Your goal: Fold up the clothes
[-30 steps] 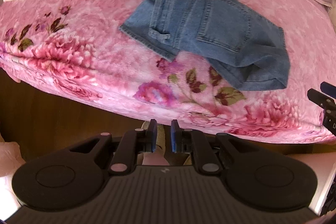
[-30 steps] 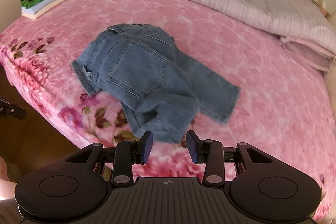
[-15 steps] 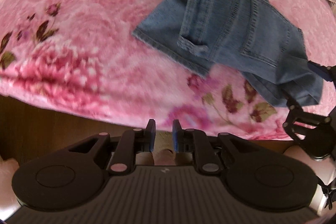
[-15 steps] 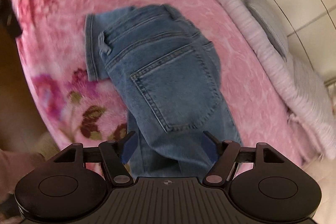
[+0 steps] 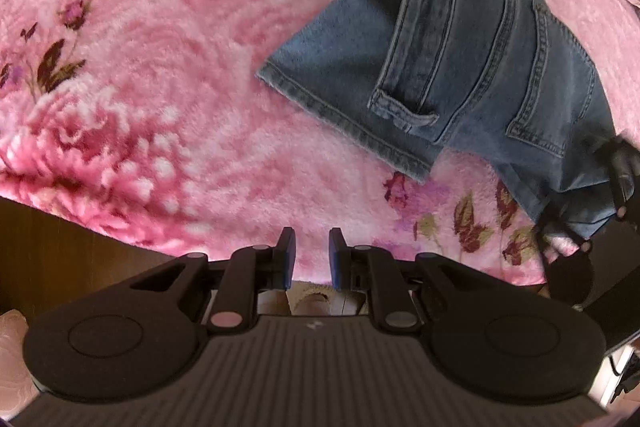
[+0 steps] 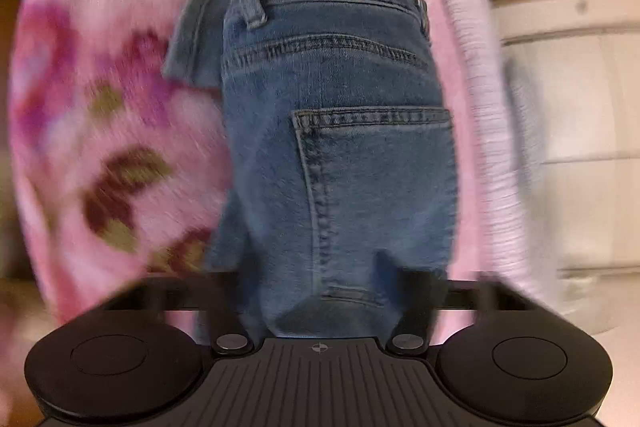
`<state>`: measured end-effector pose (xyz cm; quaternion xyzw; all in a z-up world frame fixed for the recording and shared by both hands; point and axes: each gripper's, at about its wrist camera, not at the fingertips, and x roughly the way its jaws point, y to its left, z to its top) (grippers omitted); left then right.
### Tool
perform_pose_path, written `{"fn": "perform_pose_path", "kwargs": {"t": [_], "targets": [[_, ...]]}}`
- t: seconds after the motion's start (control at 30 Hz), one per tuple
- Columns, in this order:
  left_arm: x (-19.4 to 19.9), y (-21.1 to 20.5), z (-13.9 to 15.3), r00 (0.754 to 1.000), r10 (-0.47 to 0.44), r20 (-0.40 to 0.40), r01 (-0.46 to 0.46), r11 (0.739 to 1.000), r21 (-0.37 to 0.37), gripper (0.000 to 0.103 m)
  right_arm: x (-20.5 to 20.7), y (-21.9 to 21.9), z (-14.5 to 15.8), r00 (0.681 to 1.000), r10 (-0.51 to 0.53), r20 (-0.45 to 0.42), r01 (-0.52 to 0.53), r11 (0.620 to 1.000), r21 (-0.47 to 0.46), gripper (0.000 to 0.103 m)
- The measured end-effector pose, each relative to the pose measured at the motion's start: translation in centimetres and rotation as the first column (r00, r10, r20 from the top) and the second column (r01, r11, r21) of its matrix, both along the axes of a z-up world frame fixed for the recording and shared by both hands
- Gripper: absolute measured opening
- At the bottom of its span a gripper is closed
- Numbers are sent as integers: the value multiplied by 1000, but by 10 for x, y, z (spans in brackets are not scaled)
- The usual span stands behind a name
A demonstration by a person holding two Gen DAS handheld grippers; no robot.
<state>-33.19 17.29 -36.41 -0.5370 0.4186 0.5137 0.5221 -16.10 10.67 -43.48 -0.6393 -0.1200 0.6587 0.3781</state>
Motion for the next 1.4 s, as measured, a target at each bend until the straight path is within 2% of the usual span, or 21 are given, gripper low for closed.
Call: {"fn": "perform_pose_path", "kwargs": {"t": [0.07,0.13,0.17,0.2,0.23,0.27,0.37,0.5,0.6,0.7,0.8,0.87,0.93,0.97,1.0,1.1,1.2,1.23,1.3,1.4], "targets": [[3,1,4,1000,12,-6,-12,1000,1,13,13,16,28,986,-90,-143,81,994,-71,8],[6,3,8,999,33,-8,-33,999,4,13,27,33,57,943,-187,-277,149,977,-154,7],[8,5,10,999,43,-9,-43,999,5,13,39,45,74,892,-269,-363,198,955,-223,7],[10,6,13,998,54,-10,-54,999,6,13,52,58,92,823,-357,-442,240,924,-299,6],[13,8,15,998,64,-11,-64,998,9,13,71,72,110,719,-453,-526,279,882,-379,6],[16,11,17,997,73,-15,-72,997,13,13,92,87,128,594,-544,-593,303,834,-461,6],[33,21,29,995,96,-26,-95,994,46,13,163,93,135,358,-684,-635,454,722,-522,6],[58,38,46,992,121,-25,-118,987,106,13,258,99,141,13,-765,-644,600,521,-607,6],[78,50,50,990,140,0,-139,981,135,13,330,103,146,-252,-743,-619,650,344,-677,5],[94,56,46,987,159,13,-159,978,133,13,401,107,150,-498,-654,-570,645,160,-747,4],[108,56,37,986,167,17,-168,978,120,13,473,111,155,-706,-502,-499,585,-17,-811,6],[117,55,30,985,170,28,-172,979,109,14,521,114,158,-815,-373,-443,517,-124,-847,17],[124,52,24,982,184,46,-188,978,92,15,532,113,143,-785,-465,-410,537,-179,-824,37],[125,49,21,979,197,61,-201,976,85,15,536,113,135,-762,-516,-390,551,-203,-809,42],[126,46,19,975,210,73,-215,973,78,16,539,115,127,-738,-563,-373,564,-209,-799,46],[122,34,14,959,268,90,-273,960,58,21,531,95,113,-685,-631,-365,595,-194,-780,50],[107,24,5,928,360,95,-366,930,47,24,528,87,98,-672,-649,-357,590,-179,-787,52],[99,21,2,911,401,99,-407,912,45,24,524,78,92,-677,-643,-358,585,-173,-793,53],[81,16,-4,855,503,125,-512,857,52,24,526,73,82,-681,-634,-366,580,-163,-798,54],[54,16,-14,754,632,181,-650,757,68,26,526,62,76,-677,-625,-388,593,-151,-791,56]]}}
